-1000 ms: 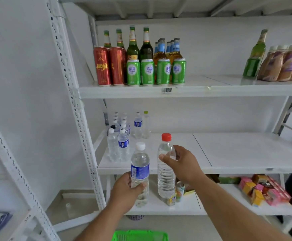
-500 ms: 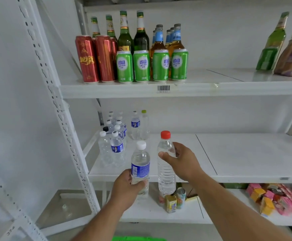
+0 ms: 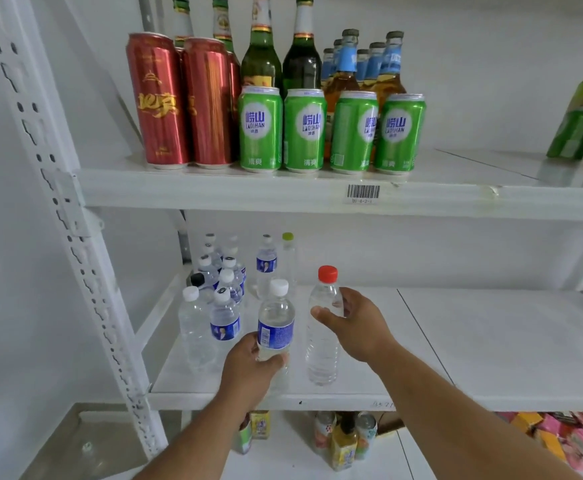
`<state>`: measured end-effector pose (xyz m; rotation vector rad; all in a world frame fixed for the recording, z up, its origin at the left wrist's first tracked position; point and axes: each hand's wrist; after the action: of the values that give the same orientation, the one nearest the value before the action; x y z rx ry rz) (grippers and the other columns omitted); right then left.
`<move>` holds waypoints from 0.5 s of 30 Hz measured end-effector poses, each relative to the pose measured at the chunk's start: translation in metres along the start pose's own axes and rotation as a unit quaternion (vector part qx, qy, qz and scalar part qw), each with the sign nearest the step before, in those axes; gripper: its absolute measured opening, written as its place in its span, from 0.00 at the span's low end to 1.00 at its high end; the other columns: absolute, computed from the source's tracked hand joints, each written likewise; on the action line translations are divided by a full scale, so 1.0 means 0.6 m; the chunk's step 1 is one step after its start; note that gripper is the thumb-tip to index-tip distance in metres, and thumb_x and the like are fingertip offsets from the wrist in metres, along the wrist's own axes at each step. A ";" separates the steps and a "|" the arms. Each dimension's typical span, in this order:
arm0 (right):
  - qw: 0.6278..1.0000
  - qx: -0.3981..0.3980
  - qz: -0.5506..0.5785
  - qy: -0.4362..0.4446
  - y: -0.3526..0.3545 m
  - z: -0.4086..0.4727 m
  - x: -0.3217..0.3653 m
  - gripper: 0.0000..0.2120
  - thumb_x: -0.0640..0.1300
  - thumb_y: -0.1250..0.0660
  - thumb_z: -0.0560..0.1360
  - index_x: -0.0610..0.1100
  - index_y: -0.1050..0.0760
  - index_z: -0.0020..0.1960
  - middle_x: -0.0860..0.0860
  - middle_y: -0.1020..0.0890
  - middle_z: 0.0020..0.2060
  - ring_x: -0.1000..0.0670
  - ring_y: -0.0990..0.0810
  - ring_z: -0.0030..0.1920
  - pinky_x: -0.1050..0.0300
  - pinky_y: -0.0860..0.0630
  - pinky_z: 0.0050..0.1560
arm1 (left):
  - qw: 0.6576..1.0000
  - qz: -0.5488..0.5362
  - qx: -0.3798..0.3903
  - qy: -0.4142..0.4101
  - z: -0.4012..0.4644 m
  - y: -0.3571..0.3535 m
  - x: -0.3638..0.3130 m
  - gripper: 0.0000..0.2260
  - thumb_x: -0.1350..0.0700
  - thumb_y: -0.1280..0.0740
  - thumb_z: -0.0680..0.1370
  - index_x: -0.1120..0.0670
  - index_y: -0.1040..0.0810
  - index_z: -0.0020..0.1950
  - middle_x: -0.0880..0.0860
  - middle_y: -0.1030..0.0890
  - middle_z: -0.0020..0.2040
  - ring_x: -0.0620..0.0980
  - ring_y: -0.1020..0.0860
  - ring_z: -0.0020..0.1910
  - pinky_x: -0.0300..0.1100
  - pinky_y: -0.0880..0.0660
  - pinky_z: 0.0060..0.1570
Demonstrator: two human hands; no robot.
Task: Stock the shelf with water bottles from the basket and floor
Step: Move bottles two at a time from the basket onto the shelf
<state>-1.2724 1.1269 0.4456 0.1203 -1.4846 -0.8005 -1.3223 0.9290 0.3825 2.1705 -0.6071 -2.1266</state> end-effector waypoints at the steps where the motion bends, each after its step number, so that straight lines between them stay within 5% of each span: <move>1: 1.000 0.000 -0.001 -0.002 -0.004 0.014 -0.003 0.21 0.61 0.28 0.72 0.55 0.24 0.61 0.59 0.16 0.52 0.55 0.18 0.51 0.54 0.20 0.55 | 1.000 0.001 -0.001 0.003 0.014 -0.001 0.004 0.20 0.53 0.23 0.70 0.47 0.23 0.60 0.45 0.20 0.57 0.46 0.23 0.59 0.44 0.26 0.60; 9: 1.000 0.018 -0.005 -0.011 -0.026 0.118 -0.027 0.19 0.59 0.28 0.73 0.53 0.24 0.60 0.58 0.17 0.51 0.53 0.18 0.50 0.55 0.21 0.53 | 1.000 -0.013 -0.010 0.010 0.109 -0.030 0.015 0.16 0.56 0.23 0.70 0.48 0.20 0.55 0.45 0.16 0.49 0.44 0.18 0.50 0.38 0.23 0.49; 15: 0.999 0.040 0.003 -0.015 -0.039 0.208 -0.057 0.16 0.58 0.27 0.72 0.53 0.22 0.56 0.58 0.16 0.47 0.55 0.17 0.47 0.54 0.20 0.52 | 0.999 -0.008 -0.040 0.024 0.178 -0.065 0.012 0.12 0.57 0.25 0.73 0.47 0.23 0.53 0.38 0.22 0.45 0.34 0.24 0.43 0.28 0.32 0.36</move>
<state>-1.3913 1.1773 0.4212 0.1638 -1.5443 -0.7410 -1.4164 0.9885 0.3580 2.1849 -0.4934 -2.0622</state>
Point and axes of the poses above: each hand's wrist, its own z-axis towards the middle knuckle, its own y-axis out of the back of the hand, x = y × z
